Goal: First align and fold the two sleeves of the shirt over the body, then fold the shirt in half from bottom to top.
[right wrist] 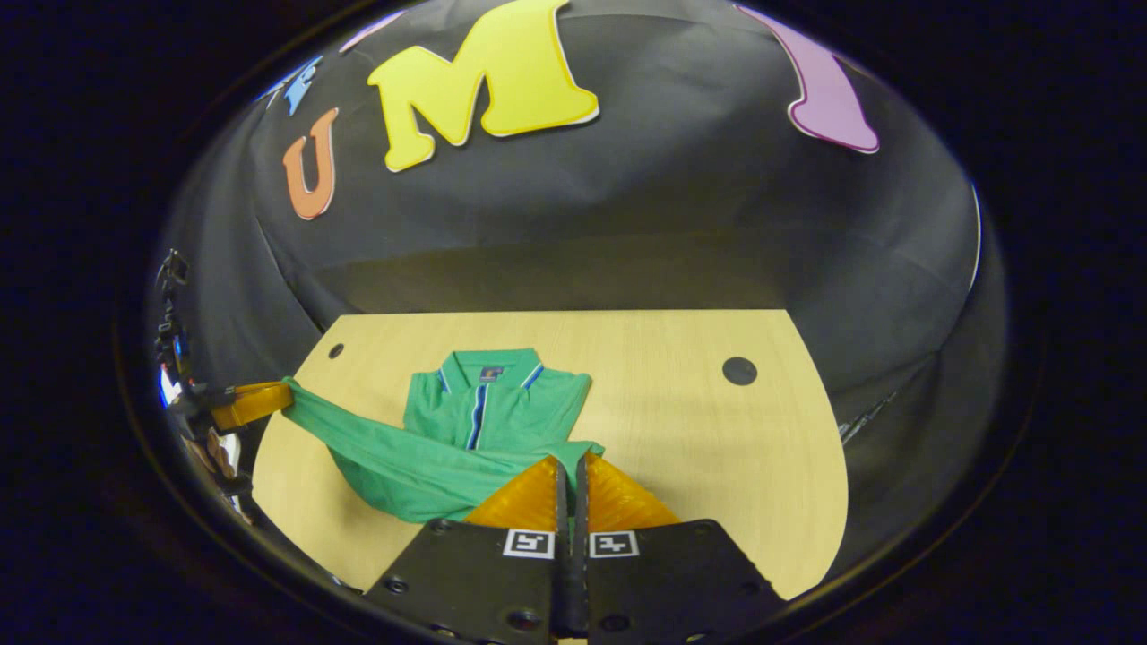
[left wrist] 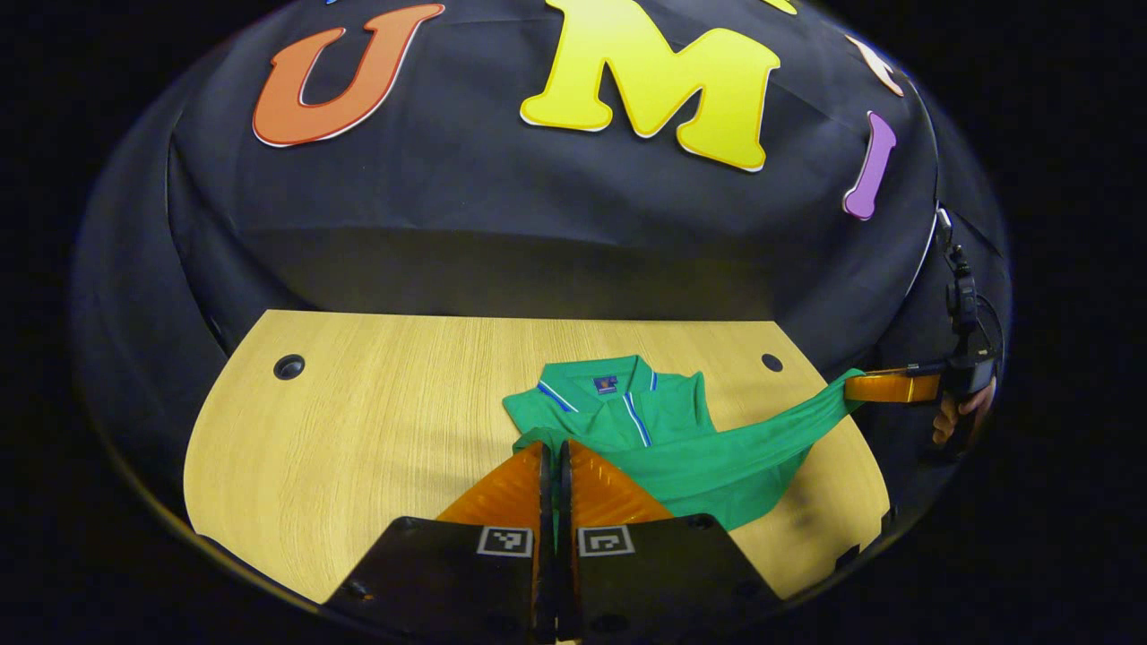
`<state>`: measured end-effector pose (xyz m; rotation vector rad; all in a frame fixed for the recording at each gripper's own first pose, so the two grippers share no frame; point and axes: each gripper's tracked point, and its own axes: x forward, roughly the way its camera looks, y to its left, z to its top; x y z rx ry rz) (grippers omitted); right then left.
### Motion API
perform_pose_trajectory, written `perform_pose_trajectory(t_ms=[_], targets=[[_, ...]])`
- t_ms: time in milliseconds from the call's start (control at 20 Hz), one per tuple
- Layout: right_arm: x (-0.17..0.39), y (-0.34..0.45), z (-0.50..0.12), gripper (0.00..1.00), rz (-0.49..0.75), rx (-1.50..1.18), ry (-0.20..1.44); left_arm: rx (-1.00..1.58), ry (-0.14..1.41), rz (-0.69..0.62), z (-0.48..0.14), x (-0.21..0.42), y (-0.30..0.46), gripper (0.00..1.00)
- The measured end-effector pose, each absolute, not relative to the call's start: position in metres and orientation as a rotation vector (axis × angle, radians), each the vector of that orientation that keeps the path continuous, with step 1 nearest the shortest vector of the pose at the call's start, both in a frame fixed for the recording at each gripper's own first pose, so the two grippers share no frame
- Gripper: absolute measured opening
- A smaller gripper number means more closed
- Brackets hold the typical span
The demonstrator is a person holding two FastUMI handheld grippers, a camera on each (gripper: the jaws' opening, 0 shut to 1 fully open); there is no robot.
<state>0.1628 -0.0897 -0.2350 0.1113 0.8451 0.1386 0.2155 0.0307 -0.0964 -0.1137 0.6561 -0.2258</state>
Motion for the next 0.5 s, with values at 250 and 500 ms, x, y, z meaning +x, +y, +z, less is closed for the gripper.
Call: perform_pose_trajectory(t_ms=[250,500], targets=[[0.206,-0.081,-0.252,0.00,0.141,0.083,0.820,-0.137,0.635,-0.198,-0.114,0.256,0.026,0.06],[0.251,-0.072,-0.262,0.00,0.143,0.096,0.775,-0.124,0.581,-0.151,-0.125,0.294,0.030,0.05]])
